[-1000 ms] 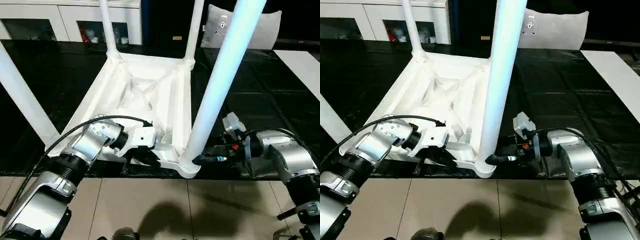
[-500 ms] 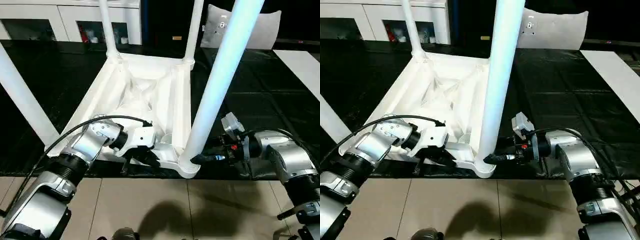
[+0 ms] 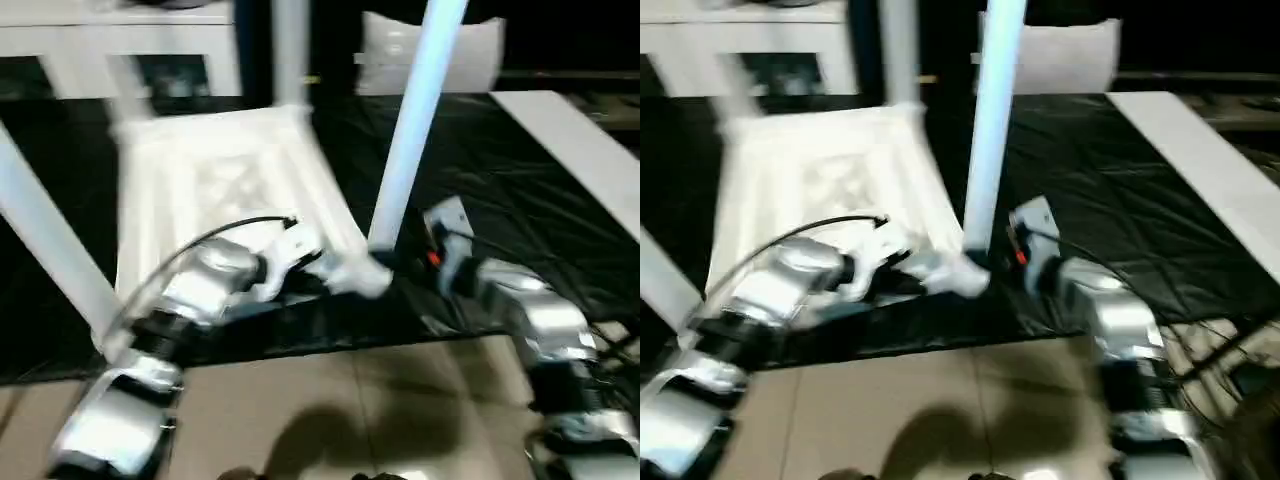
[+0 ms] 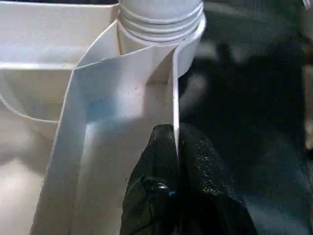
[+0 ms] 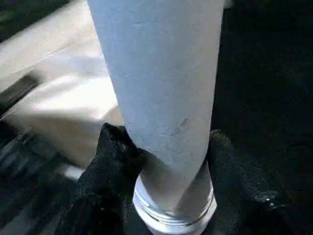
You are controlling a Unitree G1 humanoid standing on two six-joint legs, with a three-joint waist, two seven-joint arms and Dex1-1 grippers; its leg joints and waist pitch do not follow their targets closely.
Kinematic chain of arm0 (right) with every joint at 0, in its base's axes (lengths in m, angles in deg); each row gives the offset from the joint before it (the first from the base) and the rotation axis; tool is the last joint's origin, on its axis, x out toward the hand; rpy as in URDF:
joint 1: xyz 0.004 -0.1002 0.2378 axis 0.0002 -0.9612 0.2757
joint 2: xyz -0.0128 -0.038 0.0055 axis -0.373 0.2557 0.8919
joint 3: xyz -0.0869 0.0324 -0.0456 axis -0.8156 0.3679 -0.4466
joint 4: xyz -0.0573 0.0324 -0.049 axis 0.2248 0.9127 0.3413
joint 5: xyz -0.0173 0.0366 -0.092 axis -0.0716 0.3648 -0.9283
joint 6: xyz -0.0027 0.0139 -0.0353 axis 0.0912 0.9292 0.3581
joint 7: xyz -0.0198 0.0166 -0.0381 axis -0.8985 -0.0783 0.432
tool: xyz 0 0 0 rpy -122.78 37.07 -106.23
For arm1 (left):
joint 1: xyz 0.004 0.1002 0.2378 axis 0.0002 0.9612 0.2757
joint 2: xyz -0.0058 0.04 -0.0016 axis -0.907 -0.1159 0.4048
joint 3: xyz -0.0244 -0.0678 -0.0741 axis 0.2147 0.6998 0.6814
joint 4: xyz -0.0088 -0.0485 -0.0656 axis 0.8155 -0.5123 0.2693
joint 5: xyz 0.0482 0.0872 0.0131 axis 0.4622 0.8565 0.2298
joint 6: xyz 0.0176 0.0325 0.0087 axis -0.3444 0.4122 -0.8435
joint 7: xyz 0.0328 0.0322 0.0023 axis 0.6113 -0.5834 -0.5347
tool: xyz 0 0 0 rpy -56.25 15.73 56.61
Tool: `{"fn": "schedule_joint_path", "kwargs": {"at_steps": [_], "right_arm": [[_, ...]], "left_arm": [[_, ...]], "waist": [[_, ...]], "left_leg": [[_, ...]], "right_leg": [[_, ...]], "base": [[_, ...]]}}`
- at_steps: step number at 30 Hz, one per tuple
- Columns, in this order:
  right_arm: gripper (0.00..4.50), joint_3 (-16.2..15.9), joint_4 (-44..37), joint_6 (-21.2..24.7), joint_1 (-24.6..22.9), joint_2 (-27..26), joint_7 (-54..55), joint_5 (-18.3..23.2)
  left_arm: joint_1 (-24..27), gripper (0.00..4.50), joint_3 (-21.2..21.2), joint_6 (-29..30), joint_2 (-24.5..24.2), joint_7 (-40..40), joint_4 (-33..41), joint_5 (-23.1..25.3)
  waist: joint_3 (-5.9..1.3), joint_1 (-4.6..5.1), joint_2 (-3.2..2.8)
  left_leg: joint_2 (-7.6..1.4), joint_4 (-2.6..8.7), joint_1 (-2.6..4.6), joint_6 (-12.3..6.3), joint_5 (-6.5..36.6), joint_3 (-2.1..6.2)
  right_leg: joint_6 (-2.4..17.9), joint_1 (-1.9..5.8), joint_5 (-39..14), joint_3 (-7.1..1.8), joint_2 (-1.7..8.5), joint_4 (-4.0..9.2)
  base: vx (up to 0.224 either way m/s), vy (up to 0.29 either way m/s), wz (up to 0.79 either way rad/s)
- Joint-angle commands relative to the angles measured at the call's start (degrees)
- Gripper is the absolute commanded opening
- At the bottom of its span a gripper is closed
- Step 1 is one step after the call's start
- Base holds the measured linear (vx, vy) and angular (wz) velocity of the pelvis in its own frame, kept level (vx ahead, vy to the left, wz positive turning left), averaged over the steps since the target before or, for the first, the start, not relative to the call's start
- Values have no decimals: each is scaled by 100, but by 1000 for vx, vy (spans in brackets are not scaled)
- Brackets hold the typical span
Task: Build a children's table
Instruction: Rotate leg to tighten
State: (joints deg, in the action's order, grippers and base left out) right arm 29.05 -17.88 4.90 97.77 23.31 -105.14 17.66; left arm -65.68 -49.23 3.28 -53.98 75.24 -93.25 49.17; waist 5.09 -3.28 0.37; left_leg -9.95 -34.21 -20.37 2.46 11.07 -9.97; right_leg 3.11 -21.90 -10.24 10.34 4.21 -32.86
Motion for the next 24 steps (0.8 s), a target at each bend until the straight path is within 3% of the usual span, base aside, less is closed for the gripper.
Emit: {"fn": "schedule_joint_path", "kwargs": {"at_steps": [1,2,3,4,8,10,11,15,17,19,24], "right_arm": [[189,-26,182,-86,127,-127,200,146],[224,-53,190,-160,121,-120,127,153],[224,-64,159,-201,98,-133,101,112],[244,-54,102,-234,34,-104,13,90],[278,0,-128,-248,-142,24,-140,123],[302,-7,-193,-392,-199,189,-380,164],[309,-37,-231,-551,-255,455,-838,248],[346,-63,-250,-653,-295,685,-1220,343],[356,-109,-381,-691,-386,1091,-1983,506],[389,-281,-351,-867,-440,1526,-2713,486],[400,-628,-245,-1283,-398,1970,-3670,402]], "left_arm": [[-111,0,-41,24,289,-74,149,-288],[-117,0,-41,7,307,-124,152,-264],[-110,0,-39,20,322,-186,167,-233],[-87,0,-86,-93,298,-177,188,-176],[45,0,-245,-257,151,-10,329,-31],[90,0,-264,-296,57,58,302,5],[118,0,-240,-442,-46,172,187,-16],[140,0,-271,-674,-147,296,130,-32],[174,0,-390,-1096,-348,644,78,-31],[193,0,-576,-1469,-579,1138,47,-23],[121,0,-930,-1987,-931,1800,-68,193]], "waist": [[-390,-49,27],[-387,-72,36],[-389,-78,33],[-421,-100,-2],[-455,-167,2],[-462,-213,1],[-469,-240,-12],[-449,-280,-15],[-451,-327,-9],[-469,-370,1],[-472,-403,18]], "left_leg": [[-417,409,33,-213,1137,242],[-375,397,38,-305,1036,207],[-371,396,19,-354,952,200],[-397,388,3,-416,797,201],[-446,383,-4,-575,456,198],[-437,373,-12,-629,387,183],[-437,369,-7,-639,407,178],[-459,387,16,-586,605,186],[-455,385,30,-584,720,175],[-450,379,21,-596,728,172],[-450,378,25,-565,754,161]], "right_leg": [[206,299,-2295,-473,702,592],[319,301,-2211,-506,706,572],[365,311,-2152,-515,705,559],[434,326,-1919,-527,701,523],[700,337,-1080,-564,701,378],[736,350,-943,-568,710,365],[718,350,-970,-558,706,377],[659,336,-1274,-549,702,413],[572,345,-1422,-558,697,440],[512,358,-1445,-553,696,431],[483,345,-1654,-540,695,444]], "base": [[0,0,0],[0,0,0],[0,0,0],[0,0,0],[0,0,0],[0,0,0],[0,0,0],[0,0,0],[0,0,0],[0,0,0],[0,0,0]]}}
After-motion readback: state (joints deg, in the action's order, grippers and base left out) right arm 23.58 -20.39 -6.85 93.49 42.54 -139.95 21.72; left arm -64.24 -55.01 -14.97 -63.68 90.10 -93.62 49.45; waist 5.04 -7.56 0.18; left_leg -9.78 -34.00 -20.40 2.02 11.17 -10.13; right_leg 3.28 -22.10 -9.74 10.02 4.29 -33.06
